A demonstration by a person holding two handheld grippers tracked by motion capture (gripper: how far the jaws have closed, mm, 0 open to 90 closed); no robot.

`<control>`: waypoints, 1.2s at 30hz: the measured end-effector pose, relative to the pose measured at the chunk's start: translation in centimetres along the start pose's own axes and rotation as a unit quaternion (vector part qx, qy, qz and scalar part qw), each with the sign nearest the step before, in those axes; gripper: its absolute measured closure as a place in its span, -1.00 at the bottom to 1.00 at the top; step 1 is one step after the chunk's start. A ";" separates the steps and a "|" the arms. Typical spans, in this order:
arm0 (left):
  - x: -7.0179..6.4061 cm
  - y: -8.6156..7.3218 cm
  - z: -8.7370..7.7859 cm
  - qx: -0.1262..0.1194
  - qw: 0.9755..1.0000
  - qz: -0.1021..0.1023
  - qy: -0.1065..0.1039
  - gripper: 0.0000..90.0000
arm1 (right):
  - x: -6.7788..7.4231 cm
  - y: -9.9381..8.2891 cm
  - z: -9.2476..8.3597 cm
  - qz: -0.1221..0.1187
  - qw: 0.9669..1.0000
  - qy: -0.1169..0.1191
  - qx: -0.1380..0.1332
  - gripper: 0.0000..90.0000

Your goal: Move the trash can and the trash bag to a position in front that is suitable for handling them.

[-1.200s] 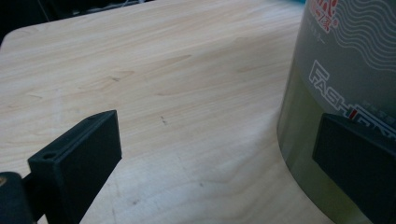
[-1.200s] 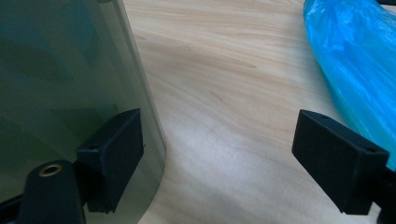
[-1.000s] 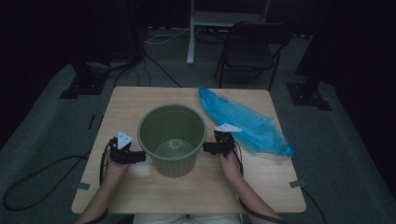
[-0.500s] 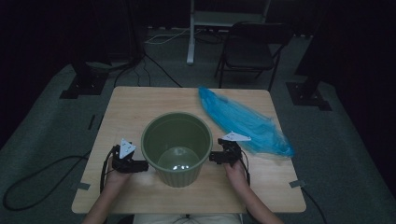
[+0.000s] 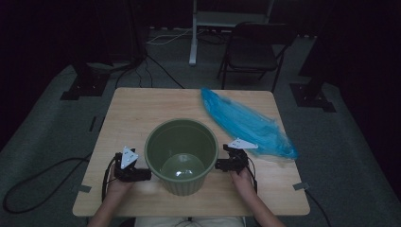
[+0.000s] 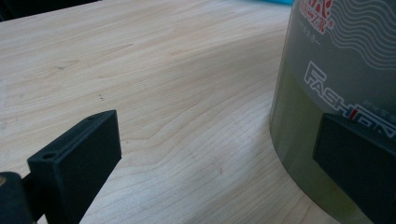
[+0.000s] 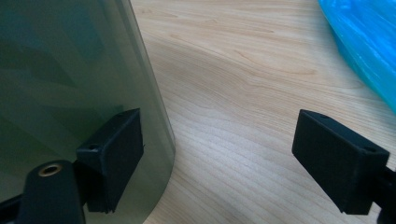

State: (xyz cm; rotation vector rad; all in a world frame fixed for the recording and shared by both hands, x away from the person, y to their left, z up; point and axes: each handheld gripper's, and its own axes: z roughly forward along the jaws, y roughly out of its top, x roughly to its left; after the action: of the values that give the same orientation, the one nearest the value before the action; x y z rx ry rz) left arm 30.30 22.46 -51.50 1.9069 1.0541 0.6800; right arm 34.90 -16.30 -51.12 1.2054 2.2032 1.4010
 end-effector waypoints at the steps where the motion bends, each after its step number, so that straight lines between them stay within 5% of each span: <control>1: 0.0 -0.1 0.0 -0.006 1.000 0.003 0.000 -0.97 | -0.1 0.0 0.1 0.000 1.000 0.005 -0.002 -0.66; 7: 0.4 -0.8 0.2 -0.019 0.999 -0.019 -0.017 -0.97 | -0.8 0.2 0.7 -0.011 1.000 0.003 -0.006 -0.72; 11: 1.2 -1.6 0.3 -0.020 0.999 -0.044 -0.023 -0.97 | -2.8 1.4 1.7 -0.008 1.000 -0.009 -0.011 -0.71; 19: 1.5 -2.6 -0.1 -0.019 0.998 -0.050 -0.029 -0.97 | -8.7 5.8 4.5 0.067 0.996 -0.062 -0.009 -0.70; 25: 1.2 -2.6 -0.1 -0.017 0.998 -0.041 -0.033 -0.97 | -9.8 7.7 7.0 0.057 0.995 -0.083 0.008 -0.74; 26: 1.3 -2.6 -0.2 -0.025 0.998 -0.048 -0.036 -0.97 | -10.0 8.5 8.8 0.053 0.994 -0.090 0.030 -0.73; 31: 1.2 -2.9 -0.7 -0.036 0.998 -0.047 -0.031 -0.97 | -10.2 9.2 11.4 0.063 0.991 -0.108 0.050 -0.73; 36: 1.3 -3.2 -1.1 -0.038 0.998 -0.043 -0.032 -0.97 | -10.2 9.4 13.3 0.046 0.988 -0.134 0.068 -0.70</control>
State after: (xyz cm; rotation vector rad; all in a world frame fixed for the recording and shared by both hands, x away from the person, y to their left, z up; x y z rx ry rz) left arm 28.80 24.98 -53.57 1.7961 1.0492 0.5989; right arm 53.97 -14.00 -51.82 1.4651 2.1062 1.0607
